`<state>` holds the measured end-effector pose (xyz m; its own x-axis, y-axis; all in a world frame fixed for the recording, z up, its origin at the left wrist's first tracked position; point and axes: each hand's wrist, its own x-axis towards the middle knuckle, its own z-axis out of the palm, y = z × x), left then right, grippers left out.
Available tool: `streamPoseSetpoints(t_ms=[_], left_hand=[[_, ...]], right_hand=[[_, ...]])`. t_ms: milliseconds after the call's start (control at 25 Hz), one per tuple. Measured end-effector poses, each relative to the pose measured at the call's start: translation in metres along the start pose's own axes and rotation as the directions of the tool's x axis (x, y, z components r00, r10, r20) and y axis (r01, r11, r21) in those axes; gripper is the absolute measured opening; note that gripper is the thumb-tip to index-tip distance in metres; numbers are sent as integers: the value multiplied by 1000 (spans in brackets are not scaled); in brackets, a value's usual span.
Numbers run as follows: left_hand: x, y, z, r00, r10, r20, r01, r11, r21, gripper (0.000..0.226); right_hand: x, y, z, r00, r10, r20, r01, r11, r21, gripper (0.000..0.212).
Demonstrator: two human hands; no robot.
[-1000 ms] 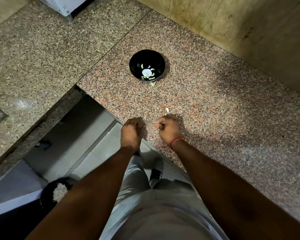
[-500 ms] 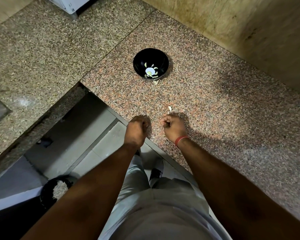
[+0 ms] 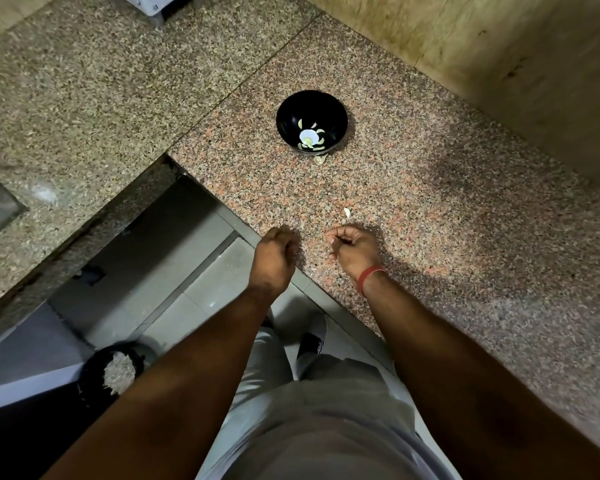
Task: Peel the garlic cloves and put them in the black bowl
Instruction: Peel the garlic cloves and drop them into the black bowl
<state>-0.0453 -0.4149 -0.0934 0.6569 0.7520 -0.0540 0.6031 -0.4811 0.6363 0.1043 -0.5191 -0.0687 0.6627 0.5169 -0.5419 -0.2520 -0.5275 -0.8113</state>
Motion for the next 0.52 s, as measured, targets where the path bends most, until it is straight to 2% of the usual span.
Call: streamPoseSetpoints(t_ms=[120, 280, 520], left_hand=[[-1, -4, -5, 995, 74, 70, -76, 997, 22, 39], [4, -7, -14, 970, 179, 164, -183, 983, 11, 35], [10, 3, -11, 983, 123, 135, -114, 991, -71, 25]], right_hand=[[-4, 1, 6, 999, -29, -22, 28, 998, -64, 14], [-5, 2, 10, 999, -30, -41, 25, 992, -128, 16], [-8, 4, 14, 997, -55, -56, 46, 988, -146, 19]])
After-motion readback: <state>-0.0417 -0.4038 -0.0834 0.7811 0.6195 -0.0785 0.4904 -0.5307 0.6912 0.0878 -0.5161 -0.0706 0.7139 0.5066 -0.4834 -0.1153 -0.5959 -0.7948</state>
